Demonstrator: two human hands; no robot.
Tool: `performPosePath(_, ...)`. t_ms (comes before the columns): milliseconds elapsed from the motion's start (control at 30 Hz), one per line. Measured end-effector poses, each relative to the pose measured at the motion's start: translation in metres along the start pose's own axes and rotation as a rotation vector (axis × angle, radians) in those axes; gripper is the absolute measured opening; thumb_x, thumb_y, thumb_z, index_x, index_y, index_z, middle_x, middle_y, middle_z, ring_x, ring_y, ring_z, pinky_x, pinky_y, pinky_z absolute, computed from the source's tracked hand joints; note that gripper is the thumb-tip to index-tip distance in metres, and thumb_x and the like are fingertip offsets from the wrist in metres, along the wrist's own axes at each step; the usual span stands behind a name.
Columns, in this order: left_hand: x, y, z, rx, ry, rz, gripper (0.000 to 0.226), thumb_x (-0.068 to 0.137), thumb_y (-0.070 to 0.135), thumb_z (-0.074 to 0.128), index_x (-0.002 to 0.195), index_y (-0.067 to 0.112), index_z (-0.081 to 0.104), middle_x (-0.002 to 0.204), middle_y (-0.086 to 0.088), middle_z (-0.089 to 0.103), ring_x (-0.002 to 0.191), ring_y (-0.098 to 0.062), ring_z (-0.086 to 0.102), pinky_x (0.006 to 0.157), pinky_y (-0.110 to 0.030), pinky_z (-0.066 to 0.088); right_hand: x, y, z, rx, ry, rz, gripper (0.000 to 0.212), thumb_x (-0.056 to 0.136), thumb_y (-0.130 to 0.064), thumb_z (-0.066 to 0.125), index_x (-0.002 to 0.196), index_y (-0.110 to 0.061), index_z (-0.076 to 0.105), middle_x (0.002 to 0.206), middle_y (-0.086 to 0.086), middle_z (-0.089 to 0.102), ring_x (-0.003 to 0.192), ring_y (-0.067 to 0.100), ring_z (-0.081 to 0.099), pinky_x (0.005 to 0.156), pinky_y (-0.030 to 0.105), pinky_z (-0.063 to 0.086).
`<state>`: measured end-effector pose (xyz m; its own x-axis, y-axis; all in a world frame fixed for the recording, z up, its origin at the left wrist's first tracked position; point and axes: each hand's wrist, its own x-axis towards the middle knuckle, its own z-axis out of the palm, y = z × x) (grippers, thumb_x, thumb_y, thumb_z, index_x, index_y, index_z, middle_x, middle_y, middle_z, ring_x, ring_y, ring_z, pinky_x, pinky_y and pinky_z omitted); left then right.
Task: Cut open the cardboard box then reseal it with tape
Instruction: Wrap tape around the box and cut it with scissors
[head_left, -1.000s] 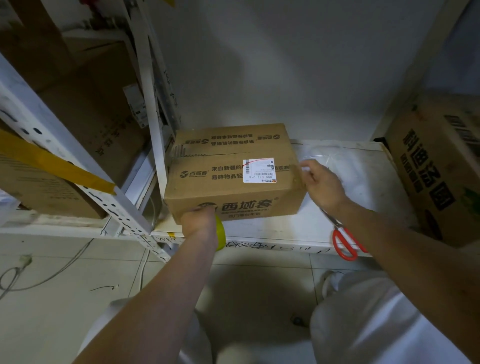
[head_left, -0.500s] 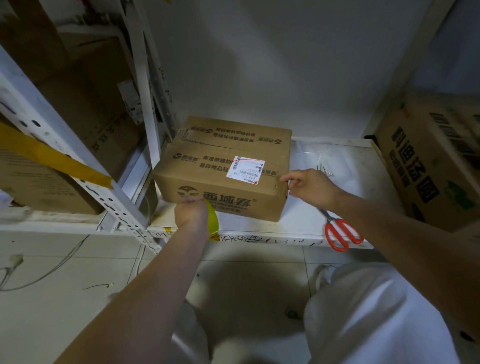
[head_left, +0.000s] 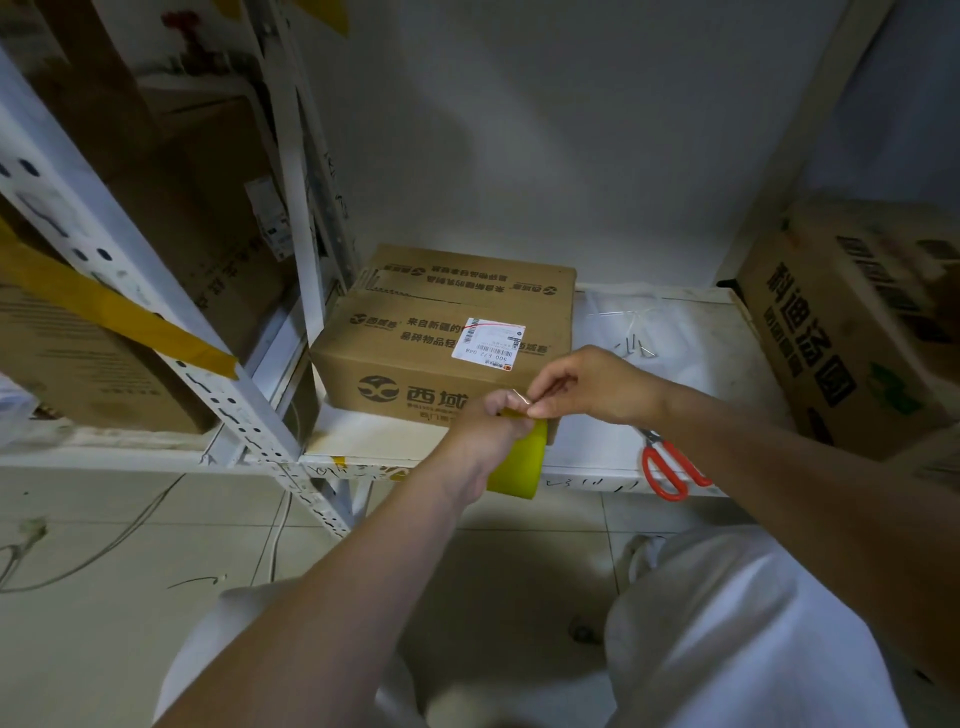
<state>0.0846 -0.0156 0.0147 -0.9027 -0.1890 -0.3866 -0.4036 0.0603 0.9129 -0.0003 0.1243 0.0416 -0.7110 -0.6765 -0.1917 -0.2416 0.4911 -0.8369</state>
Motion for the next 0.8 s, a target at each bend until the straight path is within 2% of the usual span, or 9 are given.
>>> performPosePath(167, -0.001, 0.000, 0.002, 0.000, -0.014, 0.009, 0.021, 0.091, 0.006, 0.060, 0.076, 0.021, 0.057, 0.087, 0.001, 0.062, 0.085, -0.011, 0.052, 0.072, -0.019, 0.036, 0.002, 0.000, -0.001, -0.082, 0.089, -0.014, 0.008, 0.075, -0.014, 0.079, 0.077, -0.014, 0.072, 0.079, 0.003, 0.069, 0.074, 0.009, 0.060, 0.077, 0.028, 0.051)
performPosePath(300, -0.003, 0.003, 0.003, -0.083, -0.027, -0.035, 0.015, 0.089, 0.004, 0.062, 0.094, 0.019, 0.061, 0.094, -0.004, 0.064, 0.088, -0.018, 0.057, 0.078, -0.030, 0.045, 0.001, -0.002, 0.003, -0.105, 0.174, -0.032, 0.009, 0.076, -0.015, 0.079, 0.073, -0.016, 0.070, 0.072, -0.006, 0.066, 0.071, 0.006, 0.057, 0.073, 0.024, 0.048)
performPosePath(367, -0.005, 0.006, 0.007, -0.186, -0.073, -0.088, 0.035, 0.086, 0.001, 0.066, 0.114, 0.019, 0.054, 0.105, -0.007, 0.063, 0.096, -0.026, 0.060, 0.084, -0.041, 0.051, 0.003, -0.003, 0.007, -0.153, 0.290, -0.048, 0.011, 0.077, -0.018, 0.078, 0.072, -0.019, 0.069, 0.071, -0.012, 0.063, 0.069, 0.004, 0.055, 0.071, 0.023, 0.047)
performPosePath(433, -0.008, 0.008, 0.014, -0.267, -0.116, -0.109, 0.052, 0.082, -0.002, 0.069, 0.123, 0.021, 0.047, 0.115, -0.008, 0.062, 0.106, -0.029, 0.061, 0.090, -0.049, 0.051, 0.007, -0.004, 0.011, -0.194, 0.380, -0.038, 0.012, 0.080, -0.021, 0.076, 0.072, -0.022, 0.067, 0.071, -0.016, 0.060, 0.069, 0.002, 0.053, 0.072, 0.025, 0.047)
performPosePath(533, -0.007, 0.010, 0.019, -0.350, -0.094, -0.099, 0.059, 0.077, -0.004, 0.074, 0.123, 0.018, 0.045, 0.119, -0.012, 0.062, 0.110, -0.031, 0.062, 0.094, -0.051, 0.051, 0.010, -0.006, 0.012, -0.264, 0.467, -0.005, 0.012, 0.084, -0.025, 0.072, 0.075, -0.023, 0.064, 0.073, -0.017, 0.059, 0.074, 0.005, 0.054, 0.072, 0.027, 0.046)
performPosePath(633, -0.003, 0.006, 0.009, -0.344, -0.024, -0.125, 0.064, 0.063, 0.014, 0.085, 0.118, 0.012, 0.053, 0.115, -0.007, 0.067, 0.109, -0.030, 0.062, 0.100, -0.051, 0.047, 0.010, -0.004, 0.006, -0.323, 0.513, 0.028, 0.012, 0.087, -0.027, 0.068, 0.079, -0.020, 0.063, 0.084, -0.004, 0.063, 0.082, 0.015, 0.059, 0.075, 0.033, 0.050)
performPosePath(667, -0.002, 0.004, 0.005, -0.298, -0.028, -0.129, 0.058, 0.062, 0.020, 0.086, 0.113, 0.012, 0.059, 0.112, -0.007, 0.069, 0.109, -0.030, 0.063, 0.103, -0.051, 0.045, 0.010, -0.003, 0.004, -0.345, 0.506, 0.036, 0.012, 0.088, -0.028, 0.067, 0.079, -0.020, 0.062, 0.086, -0.002, 0.064, 0.083, 0.016, 0.059, 0.075, 0.034, 0.051)
performPosePath(733, -0.001, 0.002, 0.003, -0.230, -0.054, -0.124, 0.025, 0.074, 0.020, 0.080, 0.095, 0.013, 0.068, 0.101, -0.007, 0.072, 0.104, -0.028, 0.065, 0.104, -0.050, 0.044, 0.011, -0.002, 0.001, -0.379, 0.485, 0.043, 0.013, 0.089, -0.028, 0.066, 0.080, -0.020, 0.062, 0.088, -0.001, 0.064, 0.084, 0.017, 0.059, 0.075, 0.035, 0.050)
performPosePath(800, 0.000, 0.003, 0.005, -0.197, -0.050, -0.122, 0.005, 0.083, 0.017, 0.074, 0.083, 0.015, 0.069, 0.091, -0.004, 0.073, 0.096, -0.024, 0.067, 0.102, -0.047, 0.047, 0.011, -0.002, 0.002, -0.401, 0.470, 0.028, 0.012, 0.089, -0.027, 0.065, 0.082, -0.018, 0.063, 0.087, -0.001, 0.063, 0.083, 0.016, 0.057, 0.072, 0.032, 0.048)
